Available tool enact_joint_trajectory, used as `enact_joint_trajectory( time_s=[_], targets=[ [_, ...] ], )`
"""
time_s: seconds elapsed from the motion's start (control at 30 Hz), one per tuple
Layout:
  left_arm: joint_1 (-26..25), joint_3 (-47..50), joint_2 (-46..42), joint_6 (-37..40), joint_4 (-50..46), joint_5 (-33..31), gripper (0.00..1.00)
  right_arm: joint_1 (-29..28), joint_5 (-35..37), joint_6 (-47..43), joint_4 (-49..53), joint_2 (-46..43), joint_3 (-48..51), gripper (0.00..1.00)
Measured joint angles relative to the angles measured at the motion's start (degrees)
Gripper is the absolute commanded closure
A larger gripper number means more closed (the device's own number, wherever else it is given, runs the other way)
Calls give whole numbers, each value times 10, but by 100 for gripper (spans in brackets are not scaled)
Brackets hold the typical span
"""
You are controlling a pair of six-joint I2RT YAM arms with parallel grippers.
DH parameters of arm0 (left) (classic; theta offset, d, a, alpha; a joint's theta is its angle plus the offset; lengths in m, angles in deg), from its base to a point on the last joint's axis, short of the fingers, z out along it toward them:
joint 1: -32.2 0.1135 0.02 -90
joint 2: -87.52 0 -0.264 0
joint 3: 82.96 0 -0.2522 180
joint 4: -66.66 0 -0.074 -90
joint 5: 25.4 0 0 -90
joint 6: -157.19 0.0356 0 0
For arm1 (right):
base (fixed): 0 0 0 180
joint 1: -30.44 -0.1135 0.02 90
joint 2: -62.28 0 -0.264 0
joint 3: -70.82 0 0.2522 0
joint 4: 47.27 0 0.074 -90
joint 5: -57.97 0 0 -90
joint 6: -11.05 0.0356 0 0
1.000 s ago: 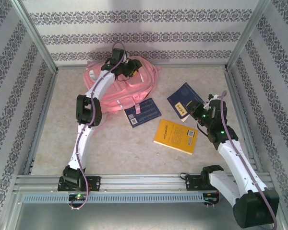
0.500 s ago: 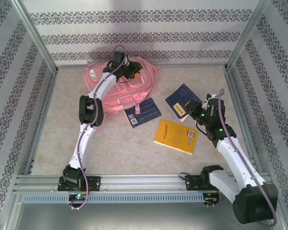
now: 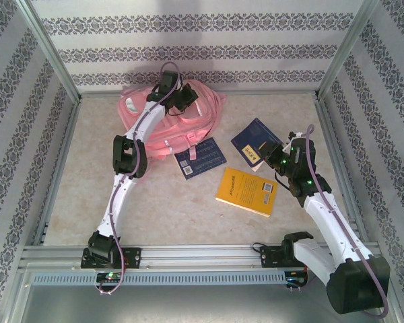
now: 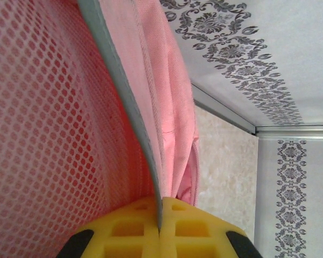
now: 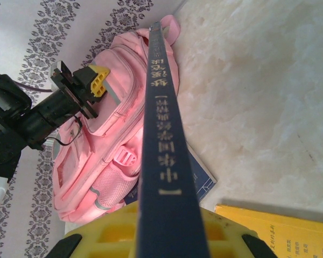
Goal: Pack the student bag
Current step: Open the student bag at the top-center of the table.
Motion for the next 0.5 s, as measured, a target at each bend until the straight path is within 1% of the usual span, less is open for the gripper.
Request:
enact_joint_trajectory(
  time_s=[0.13,0.27,0.37,0.5],
  targets=[
    [0,-4,-3,14,-14,0,100,-6,3,-3,5,0,-3,100],
    [1,-6,-25,32,-44,0,100,-27,17,-18,24,0,-23,100],
    [2,-6,-61,45,-77,7,100,-42,28,-28,28,0,-42,100],
    [5,-4,-133,75,-152,16,100,-52,45,-38,39,3,-72,100]
  ],
)
